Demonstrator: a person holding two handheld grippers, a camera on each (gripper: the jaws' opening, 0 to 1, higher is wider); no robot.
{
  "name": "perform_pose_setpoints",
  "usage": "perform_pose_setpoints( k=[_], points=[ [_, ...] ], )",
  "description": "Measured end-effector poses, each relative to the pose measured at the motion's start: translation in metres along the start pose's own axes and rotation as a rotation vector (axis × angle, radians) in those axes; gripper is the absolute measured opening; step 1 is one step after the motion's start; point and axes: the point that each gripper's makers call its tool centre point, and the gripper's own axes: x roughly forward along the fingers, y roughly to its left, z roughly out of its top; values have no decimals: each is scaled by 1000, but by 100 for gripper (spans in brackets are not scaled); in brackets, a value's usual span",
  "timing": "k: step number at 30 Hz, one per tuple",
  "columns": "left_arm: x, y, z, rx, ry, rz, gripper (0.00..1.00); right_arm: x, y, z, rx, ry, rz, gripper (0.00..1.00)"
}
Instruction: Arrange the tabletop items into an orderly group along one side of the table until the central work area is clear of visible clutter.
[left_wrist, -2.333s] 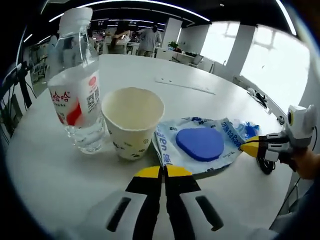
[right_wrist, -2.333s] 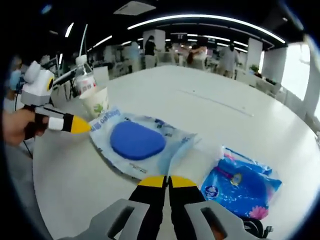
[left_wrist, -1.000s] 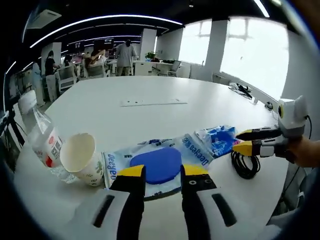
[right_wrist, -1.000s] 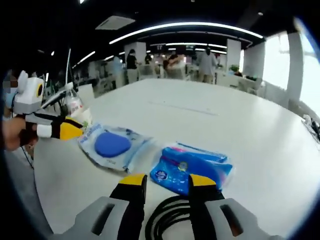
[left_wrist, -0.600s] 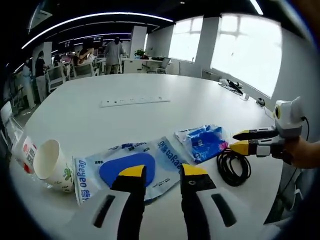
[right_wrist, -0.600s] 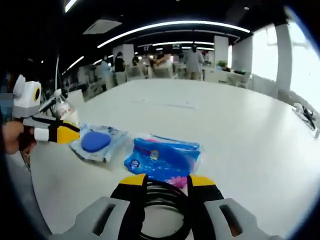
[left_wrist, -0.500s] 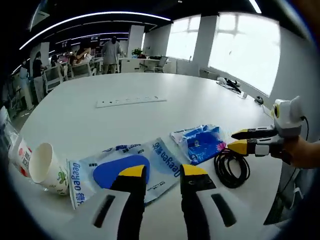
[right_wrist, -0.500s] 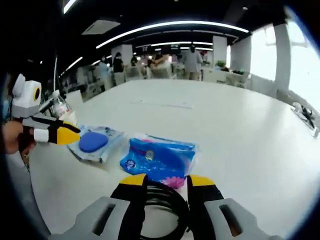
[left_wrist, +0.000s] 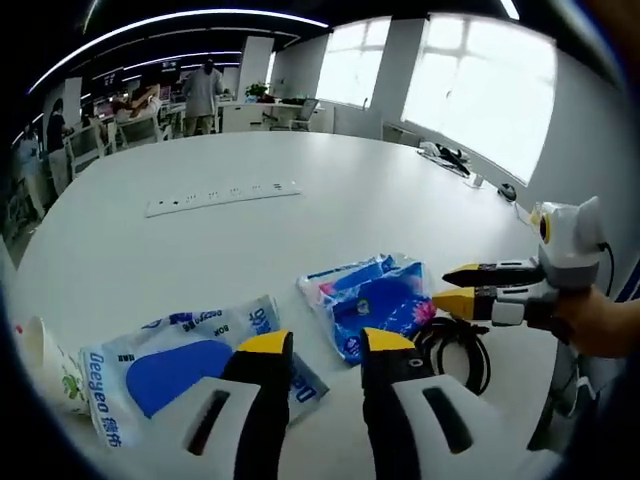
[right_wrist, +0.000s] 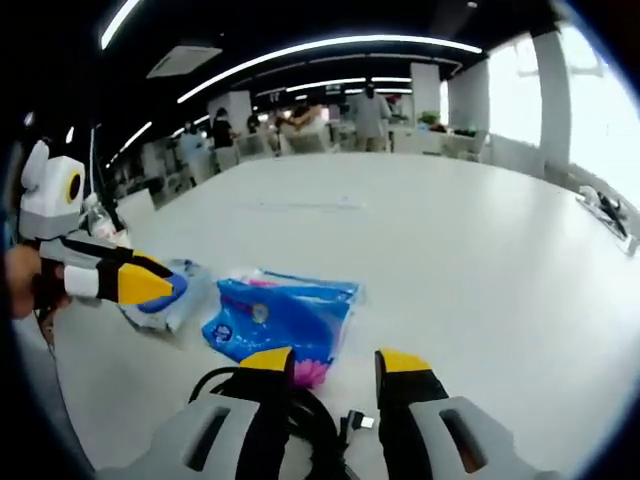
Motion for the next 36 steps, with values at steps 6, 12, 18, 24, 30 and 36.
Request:
perform_pose_setpoints(
  k=[6, 12, 18, 24, 30, 36],
  points=[
    [14, -4, -10, -11, 52, 10, 24, 10, 1, -8, 77, 23, 36, 30],
    [22, -7, -11, -29, 53, 9, 17, 14, 6, -10, 92, 24, 59, 21],
    [29, -4, -16, -6, 92, 32, 5, 17, 4, -13, 96, 27, 61, 2],
    [29, -2, -19, -51, 104, 31, 0, 19, 3, -12, 92, 19, 58, 0],
    [26, -4, -19, -80, 107, 27, 0, 18, 6, -10, 92, 12, 65, 0],
    [19, -8, -15, -82, 84, 29, 0, 15, 10, -4, 87, -10, 73, 0]
  ],
)
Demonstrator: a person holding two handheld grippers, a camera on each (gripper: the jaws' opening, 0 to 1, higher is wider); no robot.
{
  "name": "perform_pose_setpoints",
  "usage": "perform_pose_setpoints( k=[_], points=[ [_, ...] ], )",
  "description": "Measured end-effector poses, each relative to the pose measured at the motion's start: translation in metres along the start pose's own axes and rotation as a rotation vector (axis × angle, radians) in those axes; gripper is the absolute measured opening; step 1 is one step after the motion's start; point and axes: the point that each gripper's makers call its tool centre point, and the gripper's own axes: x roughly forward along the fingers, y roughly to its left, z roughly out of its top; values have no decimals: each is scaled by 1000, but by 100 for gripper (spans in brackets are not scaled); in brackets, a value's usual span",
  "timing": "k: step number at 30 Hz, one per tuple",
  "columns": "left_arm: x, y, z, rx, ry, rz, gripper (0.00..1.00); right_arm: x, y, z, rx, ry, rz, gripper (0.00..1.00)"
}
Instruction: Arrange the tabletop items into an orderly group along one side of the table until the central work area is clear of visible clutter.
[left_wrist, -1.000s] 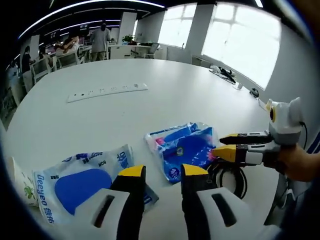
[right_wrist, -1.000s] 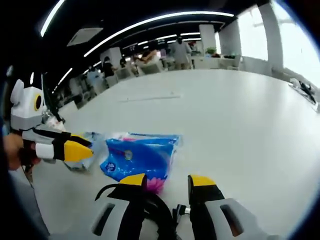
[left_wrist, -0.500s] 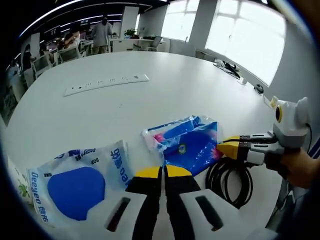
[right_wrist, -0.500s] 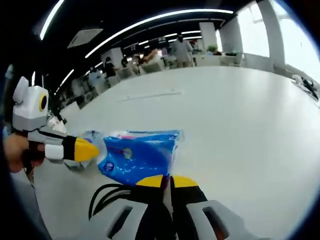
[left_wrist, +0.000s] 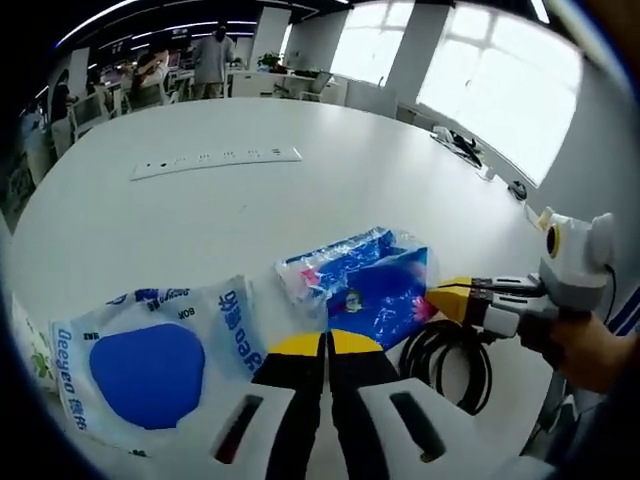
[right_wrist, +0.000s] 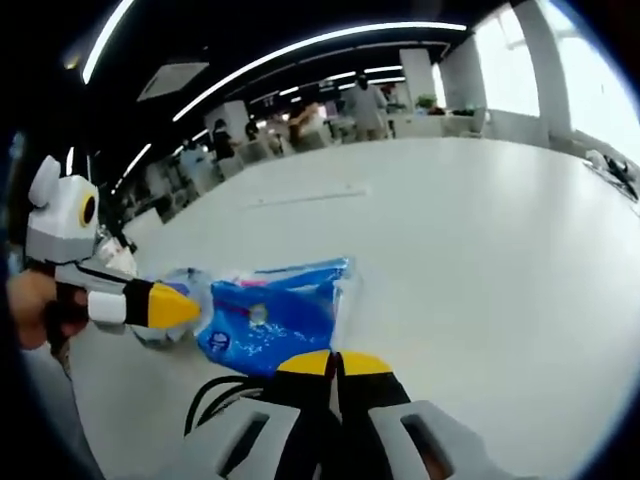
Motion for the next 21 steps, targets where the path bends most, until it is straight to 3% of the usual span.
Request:
perform_pose_setpoints(
  k=[5, 13, 21],
  points=[
    [-6, -2, 1, -11, -12, 4, 0, 1, 8, 0, -16, 0, 20, 0],
    [-12, 10, -8, -30, 0, 48, 0, 5, 16, 2, -32, 0, 47, 0],
    [-11, 15, -11, -53, 16, 58, 0, 6, 16, -7, -17, 18, 47, 0]
  ],
)
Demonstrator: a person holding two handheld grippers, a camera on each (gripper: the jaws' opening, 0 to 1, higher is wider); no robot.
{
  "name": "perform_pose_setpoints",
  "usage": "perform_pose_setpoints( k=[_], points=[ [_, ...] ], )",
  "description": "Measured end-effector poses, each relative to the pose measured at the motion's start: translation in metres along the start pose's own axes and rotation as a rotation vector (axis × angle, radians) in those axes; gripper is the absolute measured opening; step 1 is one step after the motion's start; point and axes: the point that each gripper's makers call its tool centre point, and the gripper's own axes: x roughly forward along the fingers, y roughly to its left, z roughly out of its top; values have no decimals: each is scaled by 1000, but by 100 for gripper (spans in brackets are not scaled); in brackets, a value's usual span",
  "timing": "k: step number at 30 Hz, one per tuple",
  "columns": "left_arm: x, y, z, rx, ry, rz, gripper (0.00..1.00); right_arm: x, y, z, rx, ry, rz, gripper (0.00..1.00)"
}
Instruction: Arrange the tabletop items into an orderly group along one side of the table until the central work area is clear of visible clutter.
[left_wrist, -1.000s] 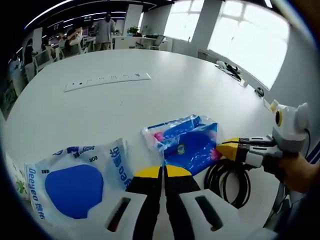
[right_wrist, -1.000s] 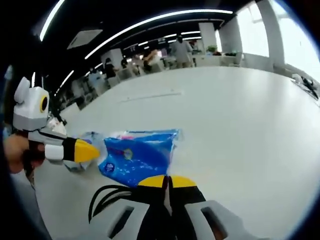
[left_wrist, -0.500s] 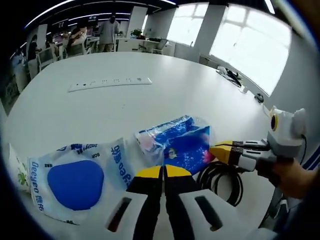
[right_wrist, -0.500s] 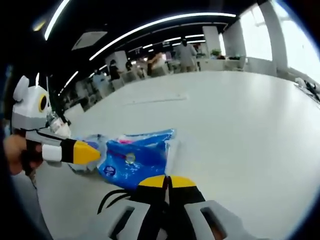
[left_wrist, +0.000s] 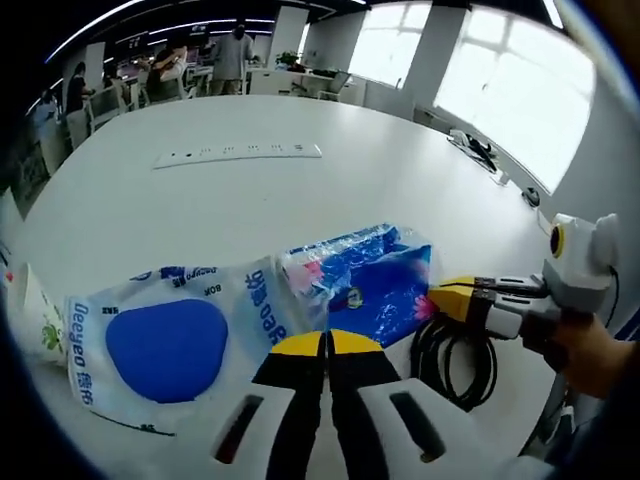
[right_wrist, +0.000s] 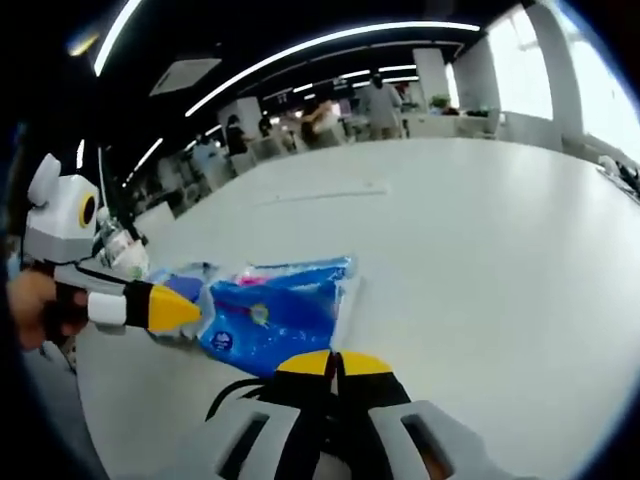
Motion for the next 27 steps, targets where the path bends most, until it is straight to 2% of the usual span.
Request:
perform_pose_setpoints(
  k=[7, 11, 13, 17, 22, 27],
  points=[
    [1, 0, -1, 9, 8, -4, 0, 1, 0, -1, -20, 6, -7, 0],
    [-3, -1, -1, 20, 12, -1, 0, -3, 1, 1, -44, -2, -21, 11],
    [-6, -2, -2, 29, 12, -6, 4, -9, 0, 2, -41, -7, -27, 14],
    [-17, -7, -6, 64, 3, -28, 10, -28, -1, -1, -36, -36, -32, 24],
    [-36, -13, -13, 63, -24, -68, 10, -45, -4, -22, -96, 18, -51, 25],
    [-64, -16, -26, 90, -58, -124, 9, -51, -9, -24, -149, 36, -67, 24]
  ],
)
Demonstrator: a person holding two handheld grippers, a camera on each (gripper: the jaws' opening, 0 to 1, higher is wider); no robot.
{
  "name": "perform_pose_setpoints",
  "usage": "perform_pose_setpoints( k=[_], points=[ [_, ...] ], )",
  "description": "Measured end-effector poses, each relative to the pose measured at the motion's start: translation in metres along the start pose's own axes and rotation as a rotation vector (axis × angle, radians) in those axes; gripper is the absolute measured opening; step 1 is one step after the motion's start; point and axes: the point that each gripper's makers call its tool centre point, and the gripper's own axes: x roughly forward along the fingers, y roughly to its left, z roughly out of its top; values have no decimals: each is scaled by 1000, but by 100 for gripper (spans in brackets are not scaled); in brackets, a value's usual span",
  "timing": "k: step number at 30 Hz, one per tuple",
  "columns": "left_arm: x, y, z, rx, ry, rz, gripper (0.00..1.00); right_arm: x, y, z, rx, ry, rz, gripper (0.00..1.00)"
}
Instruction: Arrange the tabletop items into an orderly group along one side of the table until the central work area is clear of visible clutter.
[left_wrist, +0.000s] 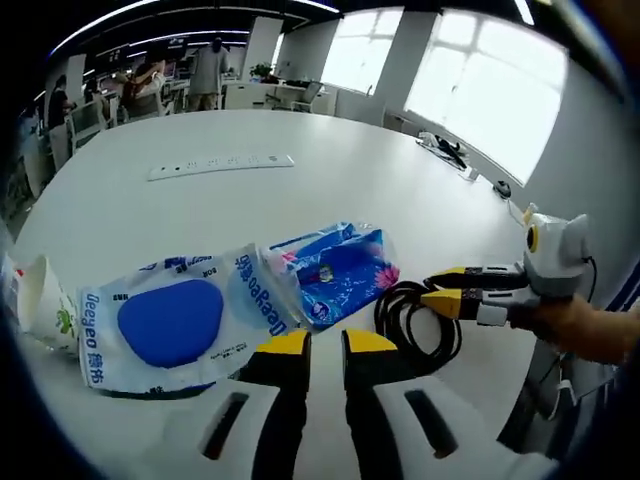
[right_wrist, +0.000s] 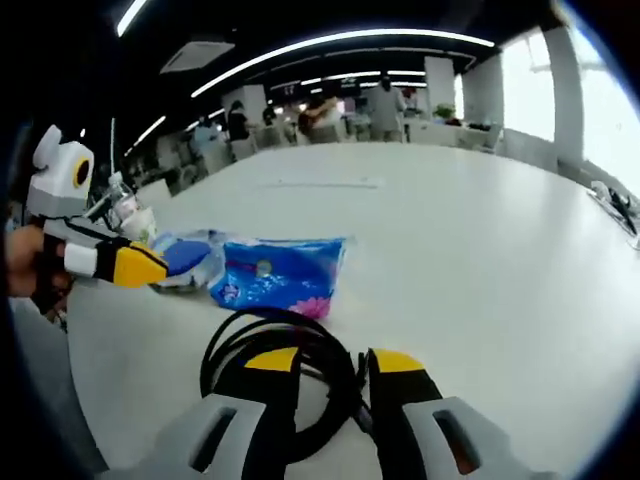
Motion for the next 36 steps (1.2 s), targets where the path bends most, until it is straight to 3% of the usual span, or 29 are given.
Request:
perform_pose_setpoints(
  k=[3, 9, 11, 14, 16, 17, 18, 19, 25, 29, 32, 34, 36],
  points=[
    [-20, 0, -10, 1, -11, -15, 7, 2, -3, -2, -71, 33, -13, 26],
    [-55, 15, -31, -69, -40, -9, 8, 4, -3, -3, -50, 67, -36, 27],
    [-66, 22, -37, -96, -56, -1, 8, 1, -7, -4, -79, 83, -73, 32],
    [-79, 31, -46, -116, -61, 26, 8, 2, -8, -9, -49, 102, -85, 42],
    [-85, 37, -52, -130, -64, 48, 8, 4, -3, -23, -27, 155, -62, 31],
    [-87, 40, -53, -139, -66, 56, 8, 5, -3, -25, -33, 163, -64, 26],
    [-89, 42, -54, -149, -70, 65, 8, 7, -5, -20, -58, 114, -76, 24],
    [-92, 45, -56, -162, -75, 78, 8, 4, -6, -26, -56, 143, -77, 18],
    [-101, 52, -56, -237, -102, 112, 8, -2, 1, -25, 164, 106, -72, 9],
    [-105, 53, -56, -247, -117, 122, 8, -13, 15, -22, 197, 72, -59, 8],
    [-106, 55, -57, -257, -124, 125, 8, -14, 34, -20, 275, 36, -32, 8],
    [-108, 57, -58, -277, -132, 130, 8, -12, 46, -23, 330, 42, -12, 8],
    [-110, 58, -59, -284, -136, 134, 8, -9, 51, -26, 320, 47, -15, 8]
  ],
)
